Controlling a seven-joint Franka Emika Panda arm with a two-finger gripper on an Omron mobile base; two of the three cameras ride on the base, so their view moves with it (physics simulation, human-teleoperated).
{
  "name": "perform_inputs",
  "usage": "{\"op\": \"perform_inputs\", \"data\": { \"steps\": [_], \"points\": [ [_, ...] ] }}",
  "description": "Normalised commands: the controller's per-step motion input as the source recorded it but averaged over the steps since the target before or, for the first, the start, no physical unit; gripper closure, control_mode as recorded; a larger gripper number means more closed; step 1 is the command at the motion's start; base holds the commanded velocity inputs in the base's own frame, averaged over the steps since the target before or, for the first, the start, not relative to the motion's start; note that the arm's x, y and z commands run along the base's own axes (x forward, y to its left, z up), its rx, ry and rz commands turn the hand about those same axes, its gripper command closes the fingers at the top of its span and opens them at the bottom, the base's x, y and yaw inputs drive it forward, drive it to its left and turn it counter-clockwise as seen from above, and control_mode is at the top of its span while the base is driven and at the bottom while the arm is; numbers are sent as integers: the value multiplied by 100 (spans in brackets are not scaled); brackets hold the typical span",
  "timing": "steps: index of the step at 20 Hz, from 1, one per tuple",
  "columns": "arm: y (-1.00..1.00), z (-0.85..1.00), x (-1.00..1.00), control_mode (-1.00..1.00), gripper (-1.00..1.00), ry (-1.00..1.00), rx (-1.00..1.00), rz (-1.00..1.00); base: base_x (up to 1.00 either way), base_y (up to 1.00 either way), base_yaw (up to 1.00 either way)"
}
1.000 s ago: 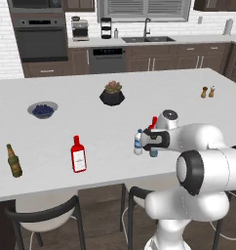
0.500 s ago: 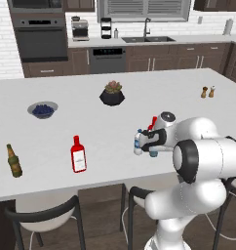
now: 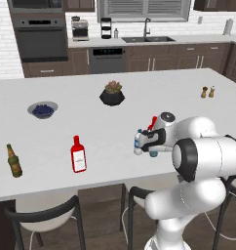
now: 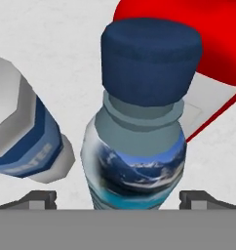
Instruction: Move the plastic bottles in the middle to the plastics group, and the glass bottles in the middle to the glass group.
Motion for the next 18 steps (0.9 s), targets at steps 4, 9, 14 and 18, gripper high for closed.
{"op": "perform_inputs", "data": {
  "steps": [4, 9, 14, 18],
  "points": [
    [0, 0, 0, -100, -100, 0, 0, 0, 0, 0, 0],
    [0, 0, 0, -100, 100, 0, 0, 0, 0, 0, 0],
    [0, 0, 0, -100, 100, 0, 0, 0, 0, 0, 0],
    [-4, 6, -24, -100, 100, -4, 0, -3, 0, 0, 0]
  ]
}}
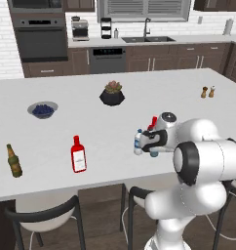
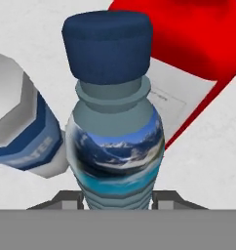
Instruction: Move the plastic bottles in the middle to the plastics group, and the glass bottles in the middle to the glass group.
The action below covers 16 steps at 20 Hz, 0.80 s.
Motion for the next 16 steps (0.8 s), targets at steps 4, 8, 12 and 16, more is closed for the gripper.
{"op": "perform_inputs", "data": {
  "steps": [4, 8, 12, 16],
  "points": [
    [-13, 33, -63, -100, 100, -13, 0, -4, 0, 0, 0],
    [-17, 37, -67, -100, 100, -12, 1, -6, 0, 0, 0],
    [-31, 35, -60, -100, 100, -9, 2, -6, 0, 0, 0],
    [-59, 45, -43, -100, 100, -9, 6, -9, 0, 0, 0]
  ]
}}
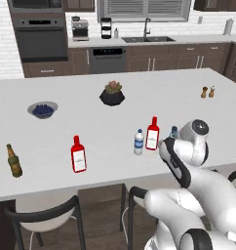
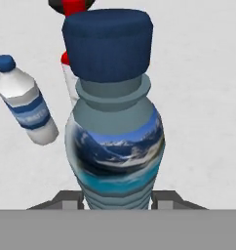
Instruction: Move the plastic bottles in the middle to the plastics group, and the glass bottles in the middle to the glass group.
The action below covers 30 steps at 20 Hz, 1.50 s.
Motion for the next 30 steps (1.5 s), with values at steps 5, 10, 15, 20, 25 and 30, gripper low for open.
{"op": "perform_inputs", "data": {
  "steps": [5, 10, 15, 20, 25, 30],
  "points": [
    [-92, 65, -13, -100, 100, 0, 11, -10, 0, 0, 0],
    [-100, 58, 0, -100, 100, 1, 10, -9, 0, 0, 0],
    [-100, 34, 12, -100, 100, 4, 7, -9, 0, 0, 0],
    [-100, 3, 39, -100, 100, 8, 1, -10, 0, 0, 0],
    [-100, -2, 54, -100, 100, 13, 0, -10, 0, 0, 0],
    [-100, -9, 50, -100, 100, 10, 0, -9, 0, 0, 0]
  ]
}}
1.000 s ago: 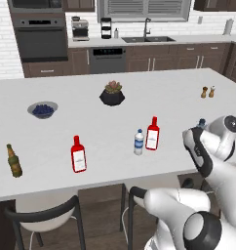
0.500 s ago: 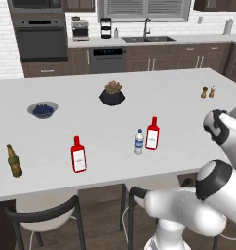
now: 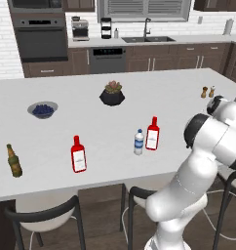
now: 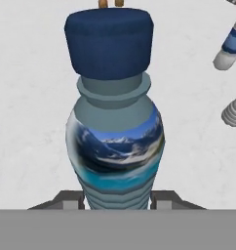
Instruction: Move the plastic bottles in the middle to the plastics group, and the glass bottles in the middle to the glass group.
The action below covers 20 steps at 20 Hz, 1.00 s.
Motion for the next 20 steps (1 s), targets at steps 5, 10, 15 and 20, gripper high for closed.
{"op": "perform_inputs", "data": {
  "steps": [5, 10, 15, 20],
  "points": [
    [-86, -23, 1, -100, 100, 0, 1, -6, 0, 0, 0],
    [-51, -64, -1, -100, 100, -1, 0, -5, 0, 0, 0],
    [-42, -49, 0, -100, 100, 0, 0, -5, 0, 0, 0],
    [-58, -11, 0, -100, 100, 2, 0, -9, 0, 0, 0]
  ]
}}
